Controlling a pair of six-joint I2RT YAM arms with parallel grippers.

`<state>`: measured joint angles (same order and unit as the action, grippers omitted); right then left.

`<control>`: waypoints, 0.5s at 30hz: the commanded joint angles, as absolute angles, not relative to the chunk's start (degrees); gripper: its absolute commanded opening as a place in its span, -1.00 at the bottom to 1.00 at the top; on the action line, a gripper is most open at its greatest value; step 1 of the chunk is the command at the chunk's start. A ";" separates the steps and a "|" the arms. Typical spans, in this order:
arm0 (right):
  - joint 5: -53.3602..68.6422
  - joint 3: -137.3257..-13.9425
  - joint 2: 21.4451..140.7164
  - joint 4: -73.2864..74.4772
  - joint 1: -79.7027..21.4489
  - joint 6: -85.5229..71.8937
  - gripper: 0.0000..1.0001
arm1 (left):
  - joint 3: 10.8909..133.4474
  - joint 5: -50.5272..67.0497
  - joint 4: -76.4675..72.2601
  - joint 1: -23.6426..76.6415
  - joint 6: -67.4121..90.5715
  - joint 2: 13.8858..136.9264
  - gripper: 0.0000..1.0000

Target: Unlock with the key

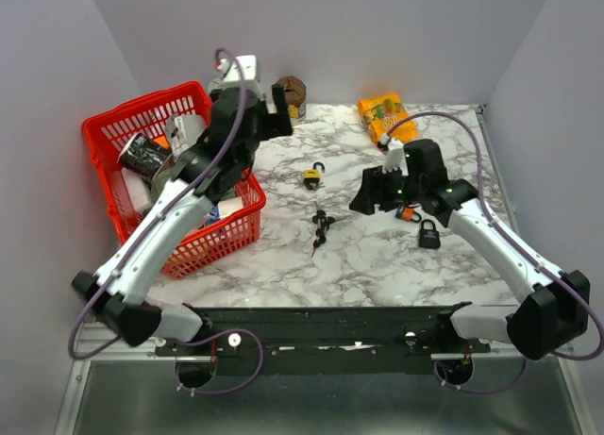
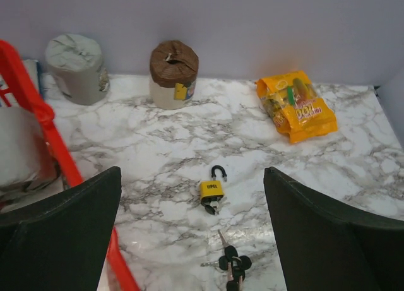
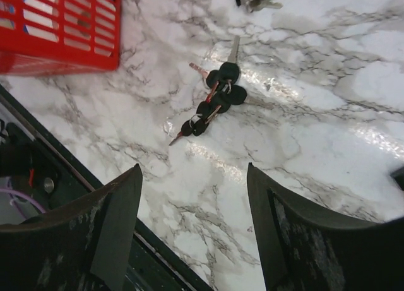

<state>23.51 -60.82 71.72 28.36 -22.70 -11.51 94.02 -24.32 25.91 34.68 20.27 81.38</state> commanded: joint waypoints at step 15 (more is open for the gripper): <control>13.10 -80.15 102.29 23.64 -33.84 -6.33 0.39 | 86.05 -10.91 44.99 30.85 30.31 64.42 0.98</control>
<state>15.62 -75.83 97.47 23.73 -33.58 -7.81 87.94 -22.72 37.52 31.97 24.60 63.70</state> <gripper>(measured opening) 0.704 0.988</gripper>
